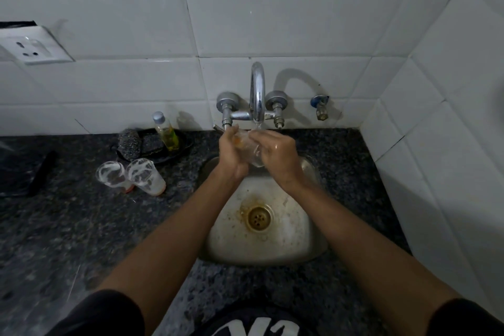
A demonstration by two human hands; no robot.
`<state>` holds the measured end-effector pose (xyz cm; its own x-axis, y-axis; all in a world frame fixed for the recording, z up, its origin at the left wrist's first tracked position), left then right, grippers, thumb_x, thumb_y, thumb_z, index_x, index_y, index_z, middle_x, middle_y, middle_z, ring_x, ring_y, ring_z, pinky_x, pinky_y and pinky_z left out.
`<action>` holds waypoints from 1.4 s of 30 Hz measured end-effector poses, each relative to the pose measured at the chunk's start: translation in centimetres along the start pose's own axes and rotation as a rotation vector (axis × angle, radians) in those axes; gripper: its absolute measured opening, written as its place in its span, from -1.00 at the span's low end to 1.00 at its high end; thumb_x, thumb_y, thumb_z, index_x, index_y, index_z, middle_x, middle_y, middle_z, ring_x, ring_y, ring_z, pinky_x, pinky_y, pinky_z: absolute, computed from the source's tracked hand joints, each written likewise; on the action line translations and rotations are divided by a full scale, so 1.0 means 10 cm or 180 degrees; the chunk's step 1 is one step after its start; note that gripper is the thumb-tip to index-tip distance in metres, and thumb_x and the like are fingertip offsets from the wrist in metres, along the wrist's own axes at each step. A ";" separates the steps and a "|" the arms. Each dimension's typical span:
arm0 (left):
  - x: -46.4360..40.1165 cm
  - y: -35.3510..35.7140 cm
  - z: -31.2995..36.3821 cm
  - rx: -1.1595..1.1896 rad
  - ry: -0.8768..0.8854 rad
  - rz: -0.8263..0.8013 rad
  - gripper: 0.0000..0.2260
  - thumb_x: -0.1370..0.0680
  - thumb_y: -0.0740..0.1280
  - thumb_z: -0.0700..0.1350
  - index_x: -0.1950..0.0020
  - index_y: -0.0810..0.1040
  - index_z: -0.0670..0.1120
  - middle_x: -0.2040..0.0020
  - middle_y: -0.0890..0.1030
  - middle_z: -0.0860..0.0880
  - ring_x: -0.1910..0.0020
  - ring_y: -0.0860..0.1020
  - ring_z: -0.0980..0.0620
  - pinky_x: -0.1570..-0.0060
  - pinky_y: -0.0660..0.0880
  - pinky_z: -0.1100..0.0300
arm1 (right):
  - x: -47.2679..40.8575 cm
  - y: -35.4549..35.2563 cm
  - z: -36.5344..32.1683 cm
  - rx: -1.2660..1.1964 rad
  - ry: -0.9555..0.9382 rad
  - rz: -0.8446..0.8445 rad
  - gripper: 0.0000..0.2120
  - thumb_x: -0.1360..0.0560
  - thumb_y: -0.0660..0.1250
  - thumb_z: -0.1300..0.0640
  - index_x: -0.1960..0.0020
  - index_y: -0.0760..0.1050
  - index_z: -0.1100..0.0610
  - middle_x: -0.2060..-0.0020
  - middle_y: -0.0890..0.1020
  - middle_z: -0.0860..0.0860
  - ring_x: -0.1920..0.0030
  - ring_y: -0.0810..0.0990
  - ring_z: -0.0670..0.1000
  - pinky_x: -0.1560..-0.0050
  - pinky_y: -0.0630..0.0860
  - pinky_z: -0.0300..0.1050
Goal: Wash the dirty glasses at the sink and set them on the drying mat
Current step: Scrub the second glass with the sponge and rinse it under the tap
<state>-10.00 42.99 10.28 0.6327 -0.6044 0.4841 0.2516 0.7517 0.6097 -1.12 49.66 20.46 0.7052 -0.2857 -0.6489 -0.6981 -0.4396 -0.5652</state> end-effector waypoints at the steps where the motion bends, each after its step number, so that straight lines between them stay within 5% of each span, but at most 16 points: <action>1: 0.00 0.03 -0.01 -0.0073 -0.0107 -0.0058 -0.61 -0.68 0.18 0.15 0.04 0.60 -0.13 0.12 0.59 -0.11 0.12 0.61 -0.06 0.05 0.56 0.05 | 0.01 0.02 -0.05 0.0099 -0.0301 -0.0144 -0.72 -0.44 0.52 0.42 -0.15 0.70 0.31 -0.06 0.75 0.19 -0.07 0.74 0.13 -0.18 0.65 -0.10; 4: 0.01 0.06 -0.02 -0.0210 -0.0231 0.0025 -0.60 -0.70 0.17 0.10 0.17 0.57 -0.11 0.21 0.53 -0.07 0.25 0.60 -0.01 0.17 0.60 0.11 | 0.06 0.08 -0.16 0.0503 -0.1075 -0.0484 -0.70 -0.48 0.53 0.35 -0.21 0.69 0.25 -0.16 0.73 0.14 -0.18 0.71 0.11 -0.25 0.63 -0.07; 7: 0.01 0.05 0.02 0.0097 0.0039 -0.0090 -0.53 -0.68 0.17 0.09 0.26 0.67 -0.10 0.21 0.62 -0.07 0.21 0.65 -0.03 0.02 0.54 0.01 | 0.00 0.00 -0.12 0.0136 -0.0407 -0.0173 -0.73 -0.49 0.52 0.36 -0.17 0.71 0.22 -0.10 0.75 0.10 -0.09 0.73 0.03 -0.15 0.67 -0.09; 10: 0.00 0.10 0.01 0.0460 -0.0022 -0.0400 -0.52 -0.69 0.17 0.14 0.05 0.72 -0.17 0.00 0.66 -0.15 0.01 0.66 -0.11 -0.12 0.54 -0.03 | -0.09 -0.10 -0.07 -0.0080 0.0044 0.0116 -0.76 -0.46 0.50 0.38 -0.12 0.73 0.23 -0.01 0.77 0.11 0.04 0.75 0.02 -0.03 0.71 -0.05; 14: 0.02 0.21 0.05 0.0017 -0.0192 -0.0577 -0.50 -0.71 0.16 0.20 -0.09 0.63 -0.22 0.06 0.67 -0.13 0.06 0.67 -0.06 -0.03 0.61 0.04 | -0.05 -0.07 -0.24 0.0406 -0.0999 -0.0248 -0.71 -0.46 0.54 0.34 -0.18 0.70 0.26 -0.11 0.75 0.14 -0.12 0.73 0.06 -0.31 0.55 -0.21; 19: -0.08 0.07 0.11 0.0167 0.0096 -0.0271 -0.55 -0.64 0.21 0.15 -0.12 0.62 -0.23 0.03 0.67 -0.18 0.08 0.66 -0.11 0.00 0.59 0.01 | -0.09 -0.10 0.07 -0.0100 0.0390 0.0165 -0.77 -0.50 0.49 0.34 -0.14 0.72 0.23 0.00 0.77 0.12 0.02 0.76 0.06 -0.03 0.70 0.05; 22: -0.11 0.11 0.05 0.0057 -0.0069 -0.0458 -0.48 -0.70 0.16 0.20 -0.10 0.67 -0.22 0.02 0.69 -0.18 0.04 0.68 -0.12 -0.03 0.59 0.01 | -0.12 -0.07 -0.08 0.0235 -0.0207 -0.0108 -0.84 -0.51 0.49 0.31 -0.08 0.72 0.24 0.06 0.76 0.14 0.08 0.74 0.09 0.00 0.70 0.03; 25: -0.18 0.10 0.04 -0.0169 -0.0125 -0.0419 -0.61 -0.72 0.22 0.07 0.01 0.67 -0.19 0.11 0.67 -0.12 0.14 0.67 -0.04 0.11 0.62 0.09 | -0.06 -0.05 -0.20 0.0396 -0.0870 -0.0314 -0.79 -0.54 0.46 0.25 -0.16 0.70 0.26 -0.08 0.75 0.16 -0.09 0.74 0.09 -0.22 0.65 -0.05; 30: -0.16 0.06 0.05 -0.0015 0.0033 -0.0342 -0.60 -0.66 0.17 0.07 -0.21 0.56 -0.24 0.01 0.65 -0.19 0.05 0.64 -0.13 0.04 0.59 0.02 | -0.15 -0.14 0.08 -0.0020 0.0430 0.0127 -0.79 -0.46 0.49 0.36 -0.08 0.74 0.24 0.07 0.77 0.12 0.10 0.74 0.04 0.02 0.69 0.00; 33: -0.11 0.15 -0.01 -0.0037 -0.0260 -0.0588 -0.56 -0.70 0.15 0.15 -0.16 0.62 -0.18 0.03 0.69 -0.14 0.04 0.66 -0.09 0.01 0.59 0.01 | -0.16 -0.05 -0.03 0.0198 -0.0165 -0.0312 -0.78 -0.49 0.52 0.33 -0.13 0.71 0.24 0.00 0.75 0.14 0.02 0.73 0.06 -0.04 0.68 -0.04; 36: -0.17 0.15 0.05 -0.0339 -0.0256 -0.0548 -0.67 -0.72 0.22 0.06 -0.03 0.63 -0.16 0.15 0.66 -0.07 0.18 0.65 0.00 0.18 0.61 0.11 | -0.08 0.03 -0.11 0.0336 -0.0755 -0.0597 -0.73 -0.53 0.52 0.27 -0.22 0.68 0.27 -0.14 0.73 0.15 -0.16 0.71 0.07 -0.26 0.62 -0.04; 40: -0.24 0.04 0.13 -0.0165 0.0091 -0.0351 -0.68 -0.68 0.21 0.02 0.00 0.63 -0.17 0.09 0.63 -0.14 0.09 0.61 -0.10 0.05 0.61 0.03 | -0.15 -0.13 0.09 -0.0039 0.0339 0.0035 -0.81 -0.50 0.50 0.33 -0.10 0.73 0.23 0.07 0.77 0.10 0.10 0.73 -0.01 0.03 0.69 -0.02; 42: -0.18 0.10 0.07 0.0014 -0.0060 -0.0486 -0.56 -0.71 0.16 0.10 -0.01 0.68 -0.18 0.03 0.67 -0.17 0.04 0.65 -0.12 -0.04 0.59 -0.02 | -0.17 -0.09 0.05 0.0094 0.0120 -0.0130 -0.78 -0.49 0.52 0.33 -0.13 0.71 0.23 0.05 0.76 0.10 0.09 0.72 0.00 0.02 0.69 -0.05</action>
<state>-11.45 44.64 10.43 0.5735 -0.7166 0.3970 0.3407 0.6494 0.6799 -1.71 51.00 21.82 0.7369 -0.3001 -0.6057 -0.6717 -0.4263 -0.6059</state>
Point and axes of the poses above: each hand's wrist, its own x-axis away from the middle knuckle, its own y-axis out of the palm, z = x × y, the point moved 8 cm from there along -x, towards the middle knuckle
